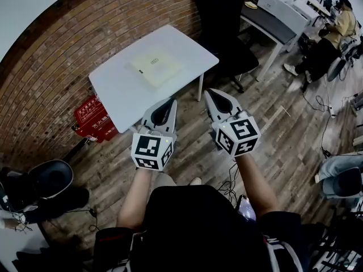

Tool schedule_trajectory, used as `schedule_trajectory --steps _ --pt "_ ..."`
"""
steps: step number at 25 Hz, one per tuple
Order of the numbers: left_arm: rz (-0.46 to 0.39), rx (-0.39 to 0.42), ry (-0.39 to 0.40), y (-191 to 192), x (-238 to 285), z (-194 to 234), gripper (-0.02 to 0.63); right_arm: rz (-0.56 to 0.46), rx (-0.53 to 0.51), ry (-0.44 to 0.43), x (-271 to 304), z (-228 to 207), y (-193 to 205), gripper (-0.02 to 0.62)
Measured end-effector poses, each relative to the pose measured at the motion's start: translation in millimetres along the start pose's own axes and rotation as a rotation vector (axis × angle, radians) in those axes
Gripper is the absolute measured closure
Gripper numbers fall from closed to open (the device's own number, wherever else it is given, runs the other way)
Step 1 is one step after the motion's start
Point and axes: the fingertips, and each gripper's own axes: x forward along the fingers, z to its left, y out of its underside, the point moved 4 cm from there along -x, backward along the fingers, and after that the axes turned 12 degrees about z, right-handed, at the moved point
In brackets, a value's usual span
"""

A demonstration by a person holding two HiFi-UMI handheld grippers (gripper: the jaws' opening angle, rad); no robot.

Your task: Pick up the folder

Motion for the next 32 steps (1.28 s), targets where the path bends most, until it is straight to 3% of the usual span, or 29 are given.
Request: schedule_trajectory --steps 12,17,32 --pt "0.000 -0.007 0.011 -3.6 19.7 15.5 0.591 0.022 -0.025 -0.014 23.7 -9.9 2.9 0.569" --pt "-0.024 -0.012 0.051 -8.5 34.5 27.4 0.591 0.022 -0.028 -0.007 41.8 -17.6 -2.5 0.569" --pt "-0.009 -0.011 0.079 -25.5 107.0 113.4 0.591 0.047 -0.039 0.016 140.5 -42.3 -30.7 0.569"
